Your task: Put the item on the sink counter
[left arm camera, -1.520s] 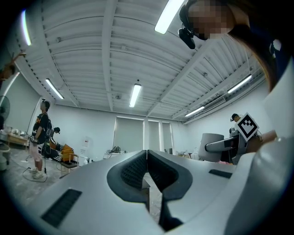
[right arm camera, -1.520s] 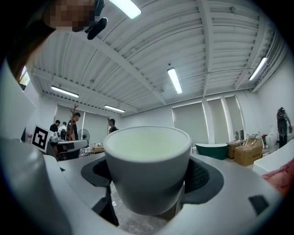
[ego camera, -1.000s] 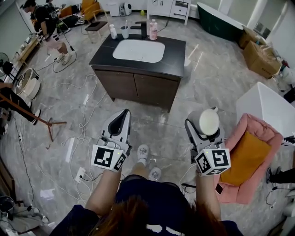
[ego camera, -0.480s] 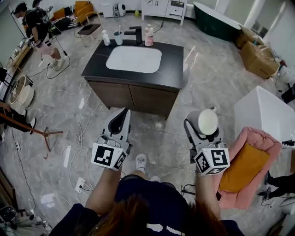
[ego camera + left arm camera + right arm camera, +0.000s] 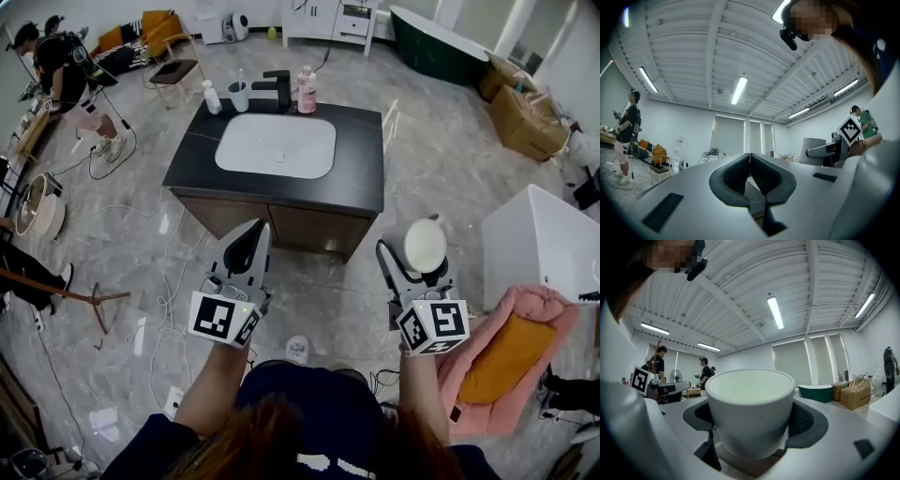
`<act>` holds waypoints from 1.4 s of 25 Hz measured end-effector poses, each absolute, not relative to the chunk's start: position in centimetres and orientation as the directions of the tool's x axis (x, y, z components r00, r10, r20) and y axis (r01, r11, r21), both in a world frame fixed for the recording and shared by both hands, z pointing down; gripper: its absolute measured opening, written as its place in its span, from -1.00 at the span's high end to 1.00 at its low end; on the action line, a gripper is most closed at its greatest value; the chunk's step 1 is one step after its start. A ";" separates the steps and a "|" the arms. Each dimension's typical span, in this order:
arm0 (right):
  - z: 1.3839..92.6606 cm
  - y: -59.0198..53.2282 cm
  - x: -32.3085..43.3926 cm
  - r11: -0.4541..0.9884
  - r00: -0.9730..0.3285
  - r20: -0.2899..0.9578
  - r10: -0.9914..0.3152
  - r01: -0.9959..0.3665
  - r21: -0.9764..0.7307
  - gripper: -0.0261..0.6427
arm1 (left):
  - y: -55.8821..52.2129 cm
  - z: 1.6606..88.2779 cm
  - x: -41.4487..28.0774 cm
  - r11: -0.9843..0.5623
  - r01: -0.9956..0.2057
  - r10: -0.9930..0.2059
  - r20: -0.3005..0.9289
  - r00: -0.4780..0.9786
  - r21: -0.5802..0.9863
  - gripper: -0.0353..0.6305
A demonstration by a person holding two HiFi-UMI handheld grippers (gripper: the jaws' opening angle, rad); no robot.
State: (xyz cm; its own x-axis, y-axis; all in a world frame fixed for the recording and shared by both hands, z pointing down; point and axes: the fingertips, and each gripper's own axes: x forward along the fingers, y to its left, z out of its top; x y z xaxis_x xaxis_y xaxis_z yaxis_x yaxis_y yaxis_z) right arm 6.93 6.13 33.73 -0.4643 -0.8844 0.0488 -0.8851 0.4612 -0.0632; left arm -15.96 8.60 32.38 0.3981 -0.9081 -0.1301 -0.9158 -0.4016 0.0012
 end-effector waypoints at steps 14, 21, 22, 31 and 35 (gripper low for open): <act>36.0 -7.8 7.8 0.473 -0.481 0.121 -0.868 -0.876 -0.088 -0.43 | -5.1 34.8 -15.2 -0.382 -0.923 -0.923 -0.075 0.378 0.052 0.83; 34.2 -17.9 11.0 0.545 -0.550 0.103 -0.829 -0.835 -0.074 -0.43 | -13.2 33.1 -12.0 -0.310 -0.950 -0.947 -0.097 0.305 0.043 0.82; 34.1 -19.0 11.4 0.552 -0.557 0.103 -0.824 -0.830 -0.075 -0.43 | -14.1 33.0 -11.4 -0.303 -0.952 -0.949 -0.099 0.298 0.042 0.83; 35.6 -24.9 14.3 0.590 -0.599 0.119 -0.792 -0.801 -0.103 -0.43 | -19.2 34.2 -7.1 -0.280 -0.959 -0.958 -0.072 0.277 0.040 0.82; 36.5 -26.5 15.2 0.581 -0.593 0.132 -0.794 -0.805 -0.119 -0.43 | -21.2 34.6 -6.6 -0.277 -0.960 -0.960 -0.063 0.274 0.043 0.83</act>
State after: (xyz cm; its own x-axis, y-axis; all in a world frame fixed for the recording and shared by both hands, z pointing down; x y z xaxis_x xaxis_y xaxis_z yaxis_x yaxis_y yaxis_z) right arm 15.18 -26.50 36.52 -0.5929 -0.7943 0.1322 -0.8051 0.5811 -0.1189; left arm -6.57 -21.17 34.58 0.2743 -0.9596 -0.0632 -0.9598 -0.2773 0.0434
